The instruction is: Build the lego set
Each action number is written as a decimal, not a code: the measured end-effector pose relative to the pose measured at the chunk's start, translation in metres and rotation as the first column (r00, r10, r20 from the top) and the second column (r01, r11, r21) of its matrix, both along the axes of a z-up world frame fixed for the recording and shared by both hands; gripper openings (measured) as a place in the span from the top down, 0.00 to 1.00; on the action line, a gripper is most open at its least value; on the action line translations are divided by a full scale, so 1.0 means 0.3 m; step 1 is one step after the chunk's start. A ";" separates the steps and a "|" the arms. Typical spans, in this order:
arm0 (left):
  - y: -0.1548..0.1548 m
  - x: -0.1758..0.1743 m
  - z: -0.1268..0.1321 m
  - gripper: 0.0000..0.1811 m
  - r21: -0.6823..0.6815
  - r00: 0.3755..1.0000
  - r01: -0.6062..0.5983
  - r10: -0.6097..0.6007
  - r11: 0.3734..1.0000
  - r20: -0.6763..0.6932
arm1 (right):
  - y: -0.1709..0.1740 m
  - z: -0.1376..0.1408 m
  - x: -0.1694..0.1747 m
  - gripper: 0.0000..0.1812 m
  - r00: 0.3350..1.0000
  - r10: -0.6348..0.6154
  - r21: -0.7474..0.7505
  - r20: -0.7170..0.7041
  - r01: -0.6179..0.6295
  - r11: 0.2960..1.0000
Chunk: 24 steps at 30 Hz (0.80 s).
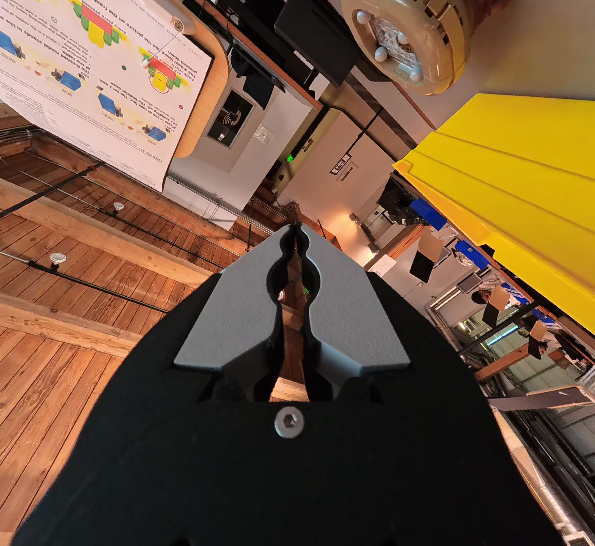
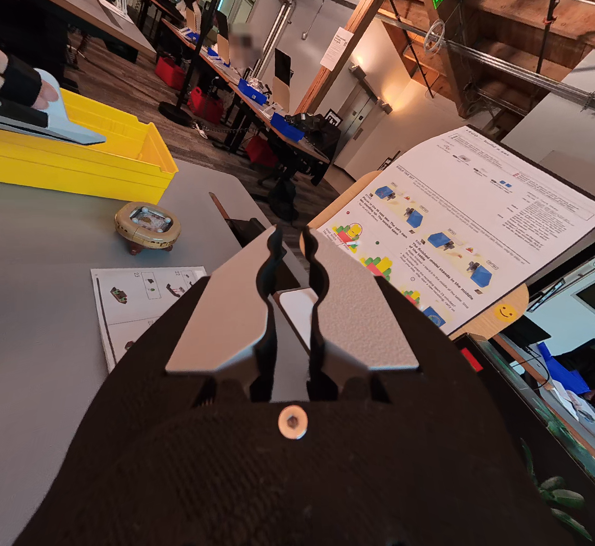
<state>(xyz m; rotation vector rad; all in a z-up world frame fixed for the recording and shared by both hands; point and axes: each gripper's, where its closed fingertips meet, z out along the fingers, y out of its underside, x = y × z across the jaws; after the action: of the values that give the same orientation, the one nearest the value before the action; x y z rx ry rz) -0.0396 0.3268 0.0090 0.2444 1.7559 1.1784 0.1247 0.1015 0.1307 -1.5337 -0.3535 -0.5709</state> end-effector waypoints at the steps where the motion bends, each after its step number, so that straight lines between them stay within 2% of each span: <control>1: -0.001 -0.001 -0.002 1.00 0.001 1.000 0.000 0.000 1.000 -0.002 | -0.001 0.007 0.003 0.94 1.000 -0.008 0.012 0.004 0.008 1.000; 24: 0.030 -0.018 0.008 1.00 0.002 0.999 -0.035 0.035 0.999 0.004 | -0.013 -0.005 -0.005 0.96 1.000 0.013 -0.014 0.023 -0.013 1.000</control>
<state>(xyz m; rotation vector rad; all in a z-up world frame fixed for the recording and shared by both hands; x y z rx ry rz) -0.0451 0.3358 0.0113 0.2131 1.7619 1.2050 0.1232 0.0975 0.1292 -1.5380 -0.3854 -0.5777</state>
